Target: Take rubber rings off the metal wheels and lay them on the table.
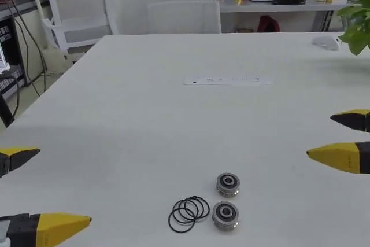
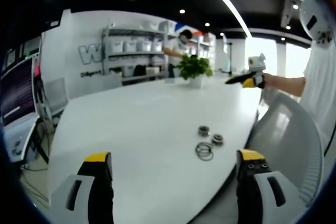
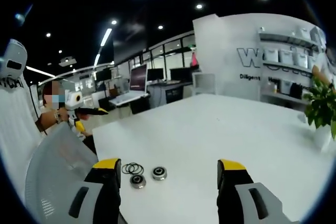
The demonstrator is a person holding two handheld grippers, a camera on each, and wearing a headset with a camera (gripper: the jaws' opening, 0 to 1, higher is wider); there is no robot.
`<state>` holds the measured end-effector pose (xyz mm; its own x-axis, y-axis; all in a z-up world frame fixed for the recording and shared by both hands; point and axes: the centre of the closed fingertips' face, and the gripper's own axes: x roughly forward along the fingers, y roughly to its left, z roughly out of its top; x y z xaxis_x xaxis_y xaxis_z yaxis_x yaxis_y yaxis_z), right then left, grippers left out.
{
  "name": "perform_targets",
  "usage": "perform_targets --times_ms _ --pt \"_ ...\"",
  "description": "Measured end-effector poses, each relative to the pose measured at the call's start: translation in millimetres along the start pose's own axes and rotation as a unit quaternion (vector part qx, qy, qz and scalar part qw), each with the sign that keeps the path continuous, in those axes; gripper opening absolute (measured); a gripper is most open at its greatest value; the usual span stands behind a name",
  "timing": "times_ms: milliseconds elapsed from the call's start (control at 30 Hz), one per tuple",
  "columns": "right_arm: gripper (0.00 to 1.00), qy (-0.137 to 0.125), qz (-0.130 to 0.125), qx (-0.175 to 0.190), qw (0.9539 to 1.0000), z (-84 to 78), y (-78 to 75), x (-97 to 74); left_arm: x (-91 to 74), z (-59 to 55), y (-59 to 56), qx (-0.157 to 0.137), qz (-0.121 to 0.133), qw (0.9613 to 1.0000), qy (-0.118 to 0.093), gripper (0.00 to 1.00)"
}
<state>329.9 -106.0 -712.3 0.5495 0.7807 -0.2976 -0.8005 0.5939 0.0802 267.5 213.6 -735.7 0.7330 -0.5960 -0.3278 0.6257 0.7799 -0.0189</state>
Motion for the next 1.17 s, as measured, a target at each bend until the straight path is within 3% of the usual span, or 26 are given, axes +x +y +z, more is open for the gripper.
perform_targets --times_ms 100,467,900,1167 --pt "0.8 -0.003 -0.009 0.008 0.9999 -10.5 -0.9 -6.2 -1.8 -5.2 1.4 -0.002 0.007 1.0 0.004 1.0" --pt "0.86 0.029 -0.032 0.035 0.9985 -54.3 0.4 -17.3 2.2 -25.8 0.3 -0.019 0.017 0.9995 0.018 1.0" --pt "0.92 0.082 -0.035 0.041 0.9952 -91.6 5.9 -20.9 -1.8 -31.5 8.1 -0.048 0.04 0.998 0.008 1.0" --pt "0.98 0.131 -0.034 0.06 0.9889 -117.7 12.3 -28.7 -3.4 -36.7 10.2 -0.074 0.057 0.9956 0.008 0.99"
